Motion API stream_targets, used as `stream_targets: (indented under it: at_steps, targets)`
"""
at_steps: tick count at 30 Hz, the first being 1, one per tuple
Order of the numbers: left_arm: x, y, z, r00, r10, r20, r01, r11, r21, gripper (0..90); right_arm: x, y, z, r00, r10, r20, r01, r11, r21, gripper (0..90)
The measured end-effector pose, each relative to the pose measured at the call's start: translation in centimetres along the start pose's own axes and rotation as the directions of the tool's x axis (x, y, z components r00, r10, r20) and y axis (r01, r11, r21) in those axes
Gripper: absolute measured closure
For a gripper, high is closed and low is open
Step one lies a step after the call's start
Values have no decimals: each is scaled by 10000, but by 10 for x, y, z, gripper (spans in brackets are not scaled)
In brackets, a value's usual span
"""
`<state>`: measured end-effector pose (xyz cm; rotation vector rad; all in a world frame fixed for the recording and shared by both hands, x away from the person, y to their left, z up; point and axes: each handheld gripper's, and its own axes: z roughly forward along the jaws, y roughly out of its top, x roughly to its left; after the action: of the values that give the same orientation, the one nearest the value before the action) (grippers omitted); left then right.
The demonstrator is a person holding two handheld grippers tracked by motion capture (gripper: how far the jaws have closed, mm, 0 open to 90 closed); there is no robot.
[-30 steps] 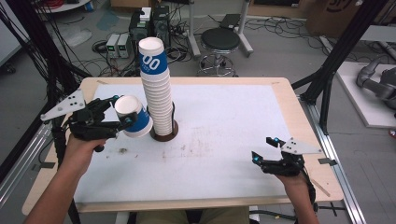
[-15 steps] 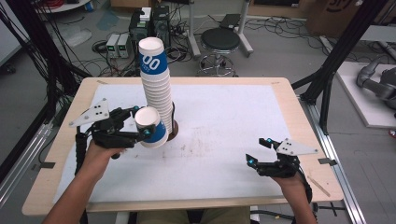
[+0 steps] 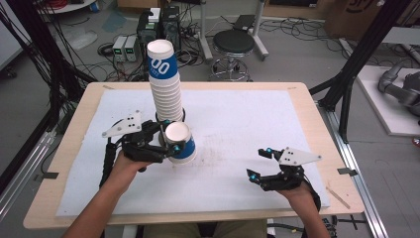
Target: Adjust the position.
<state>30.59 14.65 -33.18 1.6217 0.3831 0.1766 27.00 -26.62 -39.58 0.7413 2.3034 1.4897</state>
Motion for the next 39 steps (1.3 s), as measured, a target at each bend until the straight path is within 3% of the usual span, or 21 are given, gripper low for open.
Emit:
stream_targets:
  at_steps: [12, 17, 27, 39]
  targets:
    - [-9, -8, 29, 9963, 334, 792, -371, 9982, 462, 290, 12, 13, 11, 9944, -297, -1010, 259, 9989, -394, 195]
    - [-12, -11, 38, 9931, 423, 1093, -491, 9969, 609, 290, 16, 20, 21, 9869, -467, -1541, 391, 9979, -517, 194]
    - [-20, -17, 54, 9860, 258, 1649, -350, 9980, 528, 290, 23, 27, 45, 9680, -761, -2390, 652, 9965, -532, 195]
    - [-26, -23, 69, 9761, 223, 2160, -345, 9980, 528, 291, 31, 29, 59, 9480, -867, -3064, 702, 9954, -647, 194]
